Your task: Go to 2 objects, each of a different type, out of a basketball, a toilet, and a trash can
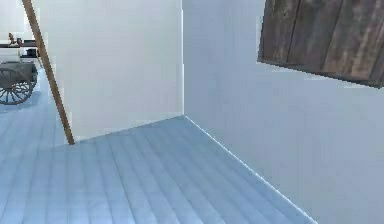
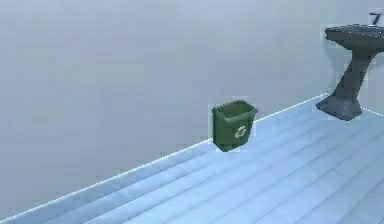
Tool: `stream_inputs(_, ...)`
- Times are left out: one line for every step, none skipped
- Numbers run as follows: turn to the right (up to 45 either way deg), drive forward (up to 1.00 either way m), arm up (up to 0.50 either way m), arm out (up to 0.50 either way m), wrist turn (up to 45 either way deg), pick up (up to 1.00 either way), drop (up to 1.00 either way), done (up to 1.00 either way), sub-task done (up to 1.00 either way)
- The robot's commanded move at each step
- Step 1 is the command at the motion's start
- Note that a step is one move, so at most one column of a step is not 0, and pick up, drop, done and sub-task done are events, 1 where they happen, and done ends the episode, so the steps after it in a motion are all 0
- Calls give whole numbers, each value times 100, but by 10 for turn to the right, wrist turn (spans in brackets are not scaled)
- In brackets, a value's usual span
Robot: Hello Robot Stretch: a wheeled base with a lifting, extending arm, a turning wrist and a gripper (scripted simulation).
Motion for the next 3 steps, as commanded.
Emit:
stream_inputs(450, 0, 0, 0, 0, 0, 0, 0, 0)
stream_inputs(450, 0, 0, 0, 0, 0, 0, 0, 0)
stream_inputs(150, 0, 0, 0, 0, 0, 0, 0, 0)
